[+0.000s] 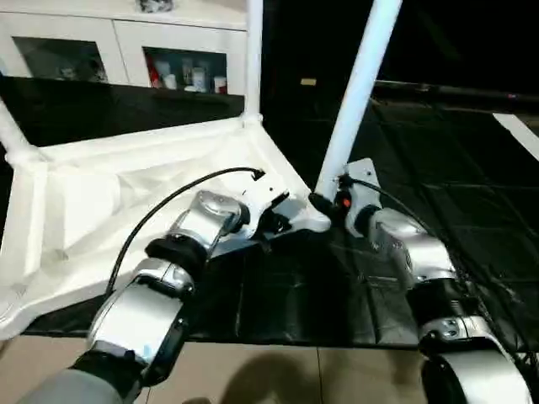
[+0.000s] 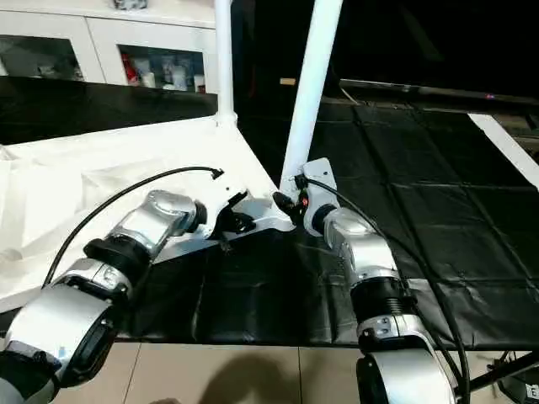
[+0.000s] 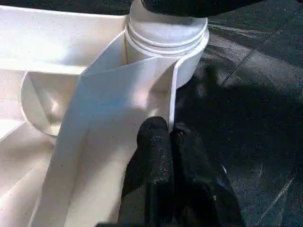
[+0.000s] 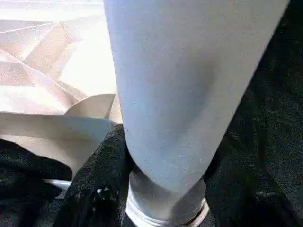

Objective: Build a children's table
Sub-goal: Rotate leg to tighten

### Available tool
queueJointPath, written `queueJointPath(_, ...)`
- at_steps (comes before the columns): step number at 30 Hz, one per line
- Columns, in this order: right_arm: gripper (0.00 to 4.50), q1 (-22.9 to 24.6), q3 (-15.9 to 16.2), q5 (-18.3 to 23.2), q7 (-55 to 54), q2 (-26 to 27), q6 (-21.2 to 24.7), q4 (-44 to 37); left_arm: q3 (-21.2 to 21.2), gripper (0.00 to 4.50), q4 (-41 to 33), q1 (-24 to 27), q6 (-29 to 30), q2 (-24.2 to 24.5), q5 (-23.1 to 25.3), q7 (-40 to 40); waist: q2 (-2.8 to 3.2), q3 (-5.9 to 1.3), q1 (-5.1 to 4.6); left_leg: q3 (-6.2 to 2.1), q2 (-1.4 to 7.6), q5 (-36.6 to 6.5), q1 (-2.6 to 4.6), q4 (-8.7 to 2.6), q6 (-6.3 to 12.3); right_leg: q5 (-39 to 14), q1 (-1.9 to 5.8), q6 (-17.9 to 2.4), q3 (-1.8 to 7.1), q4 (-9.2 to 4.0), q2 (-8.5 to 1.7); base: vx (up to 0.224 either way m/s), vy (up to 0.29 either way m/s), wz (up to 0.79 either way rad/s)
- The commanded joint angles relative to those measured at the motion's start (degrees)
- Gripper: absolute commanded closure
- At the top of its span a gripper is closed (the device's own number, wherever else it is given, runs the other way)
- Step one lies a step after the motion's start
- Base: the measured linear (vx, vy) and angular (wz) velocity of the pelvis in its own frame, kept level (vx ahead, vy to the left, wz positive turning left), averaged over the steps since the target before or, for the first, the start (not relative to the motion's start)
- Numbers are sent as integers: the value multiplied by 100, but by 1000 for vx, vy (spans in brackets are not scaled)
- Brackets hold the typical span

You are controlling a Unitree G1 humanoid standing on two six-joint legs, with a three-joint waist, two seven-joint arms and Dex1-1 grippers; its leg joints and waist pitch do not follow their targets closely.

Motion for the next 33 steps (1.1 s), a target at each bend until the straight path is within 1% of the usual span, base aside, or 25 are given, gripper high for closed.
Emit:
queueJointPath(1, 203, 79, 401, 184, 338, 499, 113, -67, 65, 450, -68, -176, -149, -374, -169, 200, -26, -371, 21, -245, 463, -610, 62, -374, 318, -1335, 286, -851, 488, -488, -781, 0, 0, 0)
queueJointPath(2, 189, 105, 404, 189, 356, 487, 147, -119, 62, 450, -54, -171, -167, -351, -154, 192, -23, -367, 23, -245, 467, -626, 65, -377, 315, -1357, 285, -850, 489, -490, -782, 0, 0, 0)
queueJointPath(4, 183, 166, 447, 195, 442, 404, 142, -185, 56, 450, -50, -148, -221, -285, -131, 143, -25, -362, 17, -249, 474, -642, 65, -384, 312, -1362, 284, -840, 490, -489, -776, 0, 0, 0)
queueJointPath(6, 153, 258, 468, 238, 663, 253, 71, -261, 45, 450, -94, -112, -323, -170, -125, -33, -22, -374, 22, -252, 478, -615, 63, -383, 311, -1291, 293, -848, 493, -475, -784, 0, 0, 0)
queueJointPath(7, 153, 258, 468, 238, 663, 253, 71, -261, 45, 450, -94, -112, -323, -170, -125, -33, -25, -372, 25, -252, 474, -599, 55, -383, 325, -1265, 298, -845, 494, -477, -788, 0, 0, 0)
queueJointPath(8, 144, 320, 479, 252, 842, 152, 20, -323, 6, 450, -131, -90, -363, -87, -111, -205, -23, -377, 30, -247, 476, -565, 56, -377, 347, -1165, 298, -862, 498, -464, -789, 0, 0, 0)
queueJointPath(10, 123, 415, 516, 280, 1123, -1, -70, -424, -87, 450, -176, -52, -433, 34, -48, -411, -36, -377, 35, -246, 475, -533, 48, -374, 398, -1061, 306, -881, 497, -451, -790, 0, 0, 0)
queueJointPath(11, 113, 530, 564, 370, 1529, -174, -144, -587, -157, 450, -206, -16, -412, 140, -2, -584, -27, -390, 38, -247, 475, -484, 41, -367, 426, -942, 316, -899, 493, -430, -785, 0, 0, 0)
queueJointPath(13, 97, 584, 600, 389, 1715, -273, -163, -666, -186, 450, -219, 7, -439, 188, 16, -658, -29, -387, 47, -238, 486, -441, 48, -361, 494, -765, 306, -953, 501, -414, -789, 0, 0, 0)
queueJointPath(14, 90, 653, 692, 363, 2100, -537, -292, -749, -221, 450, -264, 77, -560, 281, 7, -875, -17, -385, 56, -245, 490, -458, 45, -362, 496, -738, 313, -985, 485, -414, -786, 0, 0, 0)
queueJointPath(15, 84, 672, 718, 355, 2217, -613, -337, -776, -226, 450, -276, 96, -574, 309, -3, -948, 7, -380, 56, -238, 480, -503, 38, -355, 509, -751, 321, -1000, 488, -422, -781, 0, 0, 0)
queueJointPath(17, 66, 686, 711, 399, 2452, -771, -336, -825, -263, 450, -342, 163, -790, 388, -26, -1191, -5, -378, 68, -237, 481, -573, 34, -357, 501, -859, 323, -979, 488, -440, -785, 0, 0, 0)
queueJointPath(18, 56, 682, 667, 482, 2768, -942, -419, -838, -312, 450, -434, 243, -980, 493, -48, -1487, 1, -375, 81, -241, 484, -625, 38, -360, 472, -1005, 326, -944, 480, -455, -785, 0, 0, 0)
queueJointPath(19, 48, 683, 663, 489, 2802, -959, -427, -839, -318, 450, -443, 249, -999, 504, -49, -1514, -9, -374, 80, -240, 477, -632, 23, -356, 472, -1048, 335, -923, 480, -457, -781, 0, 0, 0)
queueJointPath(20, 30, 712, 677, 550, 3182, -1129, -571, -870, -365, 450, -546, 325, -1218, 600, -83, -1817, 0, -371, 100, -240, 487, -663, 35, -357, 471, -1134, 323, -893, 476, -472, -786, 0, 0, 0)
queueJointPath(22, 30, 753, 700, 595, 3524, -1264, -689, -907, -398, 450, -640, 388, -1376, 679, -133, -2114, -3, -377, 117, -232, 499, -670, 28, -351, 469, -1140, 322, -874, 473, -451, -769, 0, 0, 0)
queueJointPath(23, 30, 778, 701, 671, 3829, -1372, -690, -924, -428, 450, -725, 431, -1426, 750, -180, -2373, 3, -383, 129, -227, 504, -641, 37, -353, 480, -1084, 305, -883, 467, -447, -756, 0, 0, 0)
queueJointPath(25, 30, 797, 748, 725, 4193, -1522, -771, -907, -484, 450, -843, 481, -1434, 844, -238, -2699, 5, -384, 167, -227, 523, -617, 35, -350, 493, -1010, 309, -925, 470, -423, -770, 0, 0, 0)
queueJointPath(26, 30, 801, 773, 725, 4279, -1563, -819, -894, -503, 450, -880, 498, -1434, 871, -254, -2791, 18, -385, 178, -225, 527, -591, 32, -351, 495, -934, 301, -965, 468, -410, -768, 0, 0, 0)
queueJointPath(27, 30, 787, 790, 713, 4368, -1602, -906, -833, -559, 450, -925, 520, -1465, 924, -239, -2918, 25, -386, 193, -219, 536, -607, 51, -349, 485, -904, 277, -990, 471, -414, -766, 0, 0, 0)
queueJointPath(29, 30, 744, 808, 715, 4552, -1665, -1148, -675, -668, 450, -1048, 583, -1511, 1047, -222, -3269, 12, -387, 227, -220, 539, -614, 58, -356, 451, -933, 275, -997, 471, -407, -774, 0, 0, 0)
queueJointPath(30, 30, 743, 808, 716, 4558, -1666, -1155, -670, -672, 450, -1053, 585, -1508, 1051, -222, -3282, 19, -386, 245, -224, 546, -616, 53, -359, 424, -955, 274, -999, 474, -404, -781, 0, 0, 0)
queueJointPath(31, 30, 728, 802, 744, 4627, -1665, -1167, -636, -697, 450, -1090, 602, -1515, 1082, -231, -3395, 25, -382, 259, -224, 549, -624, 66, -364, 405, -983, 268, -995, 474, -412, -778, 0, 0, 0)
queueJointPath(33, 30, 696, 818, 806, 4838, -1670, -1149, -581, -762, 450, -1173, 634, -1548, 1147, -230, -3591, 11, -384, 299, -217, 532, -641, 58, -358, 387, -1050, 282, -972, 477, -413, -786, 0, 0, 0)
